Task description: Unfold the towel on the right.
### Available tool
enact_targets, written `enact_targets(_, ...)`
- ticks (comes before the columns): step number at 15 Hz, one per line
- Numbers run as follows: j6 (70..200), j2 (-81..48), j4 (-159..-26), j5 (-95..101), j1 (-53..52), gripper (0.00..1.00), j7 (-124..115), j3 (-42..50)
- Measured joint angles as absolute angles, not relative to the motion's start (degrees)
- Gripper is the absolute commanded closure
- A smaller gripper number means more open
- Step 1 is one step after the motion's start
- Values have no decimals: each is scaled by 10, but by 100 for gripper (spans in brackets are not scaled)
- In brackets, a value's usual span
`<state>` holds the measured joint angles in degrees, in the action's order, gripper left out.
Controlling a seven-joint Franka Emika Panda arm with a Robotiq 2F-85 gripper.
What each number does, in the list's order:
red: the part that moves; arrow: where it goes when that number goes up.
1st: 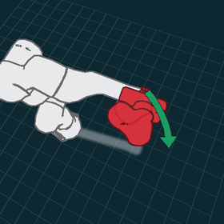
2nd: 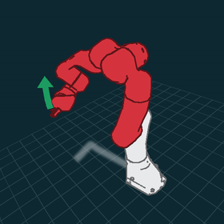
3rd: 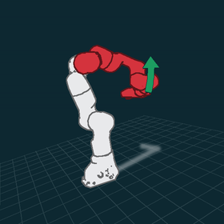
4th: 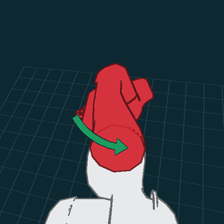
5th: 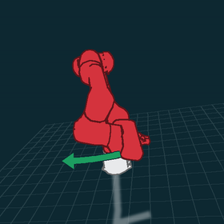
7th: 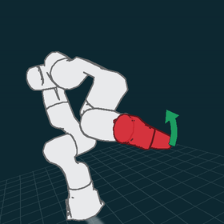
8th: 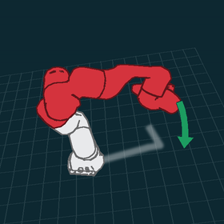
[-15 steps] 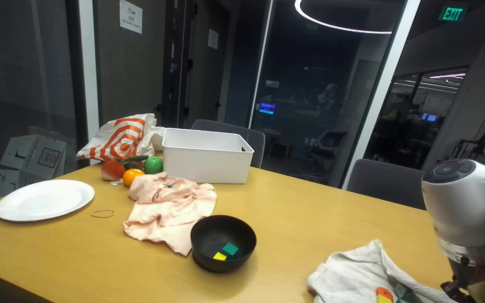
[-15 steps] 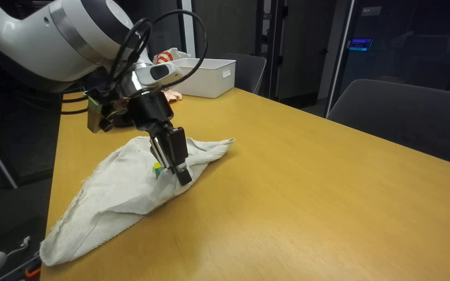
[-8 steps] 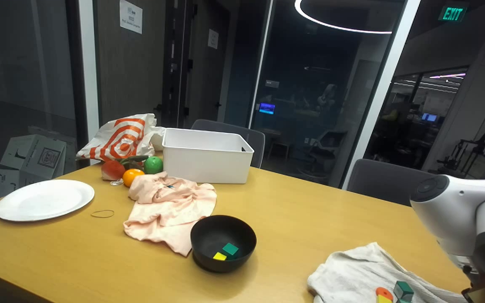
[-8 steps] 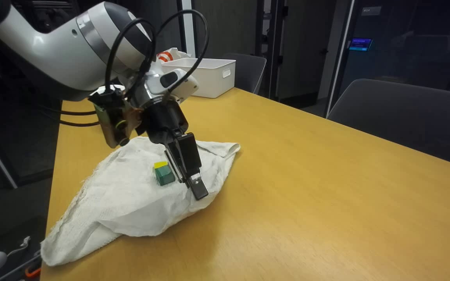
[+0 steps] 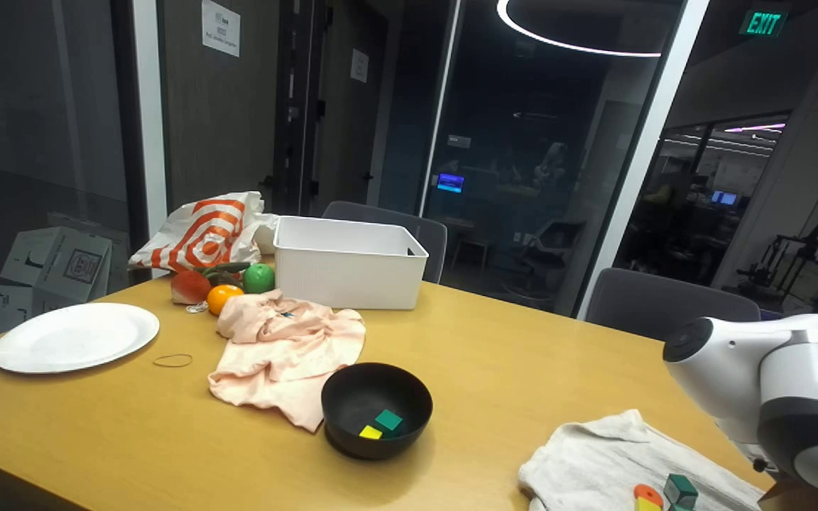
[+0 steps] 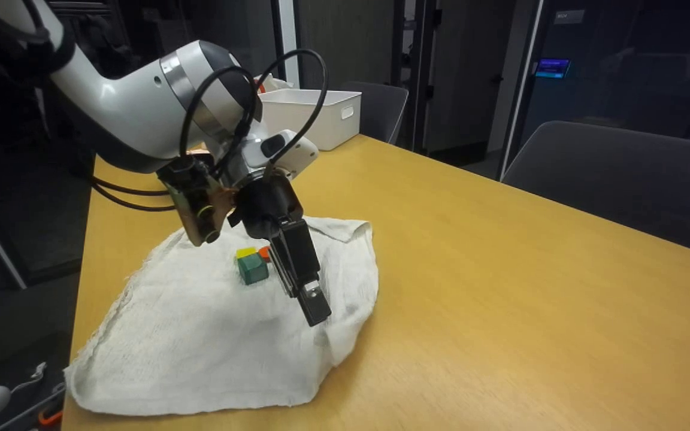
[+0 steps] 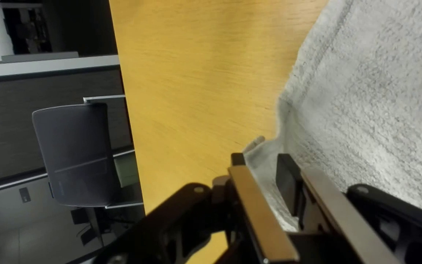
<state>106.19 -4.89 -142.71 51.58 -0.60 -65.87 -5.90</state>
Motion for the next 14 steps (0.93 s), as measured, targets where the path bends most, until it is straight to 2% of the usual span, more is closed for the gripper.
enact_targets(5,1043,-66,-1411,516,-25,1,-688,-58)
enact_targets(14,1180,24,-1418,355,-38,0,-527,-61)
